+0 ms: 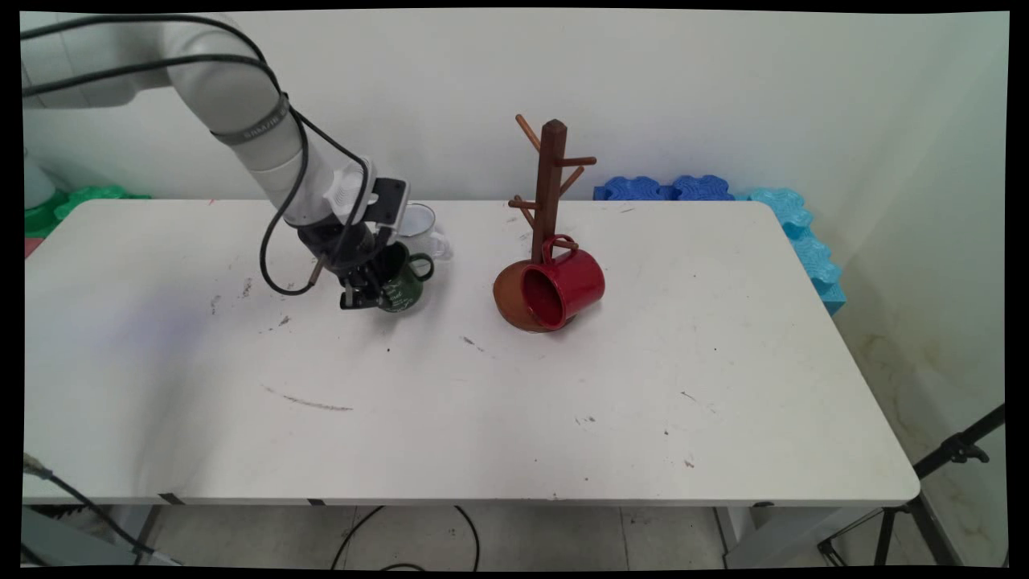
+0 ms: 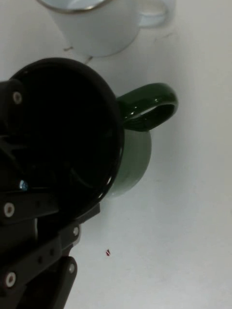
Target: Place the picked object on the table
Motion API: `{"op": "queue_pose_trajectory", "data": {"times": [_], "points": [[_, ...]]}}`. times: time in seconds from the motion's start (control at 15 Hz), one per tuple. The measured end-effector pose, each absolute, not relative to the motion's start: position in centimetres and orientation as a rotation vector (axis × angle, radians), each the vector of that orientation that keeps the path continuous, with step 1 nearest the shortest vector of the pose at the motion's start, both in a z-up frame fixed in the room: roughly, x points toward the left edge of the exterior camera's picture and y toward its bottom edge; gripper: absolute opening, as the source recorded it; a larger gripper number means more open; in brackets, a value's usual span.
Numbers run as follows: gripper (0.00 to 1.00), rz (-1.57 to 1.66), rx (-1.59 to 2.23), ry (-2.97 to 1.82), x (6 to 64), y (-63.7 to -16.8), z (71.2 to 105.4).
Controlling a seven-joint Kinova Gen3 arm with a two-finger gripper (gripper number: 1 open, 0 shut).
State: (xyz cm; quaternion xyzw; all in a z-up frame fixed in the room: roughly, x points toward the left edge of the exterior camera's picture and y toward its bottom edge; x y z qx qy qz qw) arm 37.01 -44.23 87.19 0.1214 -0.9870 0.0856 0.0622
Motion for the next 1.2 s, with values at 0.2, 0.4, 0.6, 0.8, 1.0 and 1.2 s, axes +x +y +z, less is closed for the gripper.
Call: {"op": "queue_pose_trajectory", "data": {"times": [0.2, 0.4, 0.6, 0.8, 1.0, 1.2], "points": [[0.0, 0.246, 0.354, -2.997, 36.9, -44.5, 86.3], [0.0, 0.237, 0.343, -3.004, 36.7, -44.8, 85.5], [0.0, 0.231, 0.334, -3.007, 36.6, -45.0, 85.0], [0.0, 0.224, 0.329, -3.004, 36.4, -45.1, 84.5], [1.0, 0.218, 0.327, -2.992, 36.2, -45.1, 84.3], [1.0, 0.213, 0.331, -2.968, 35.8, -45.1, 84.4]]}}
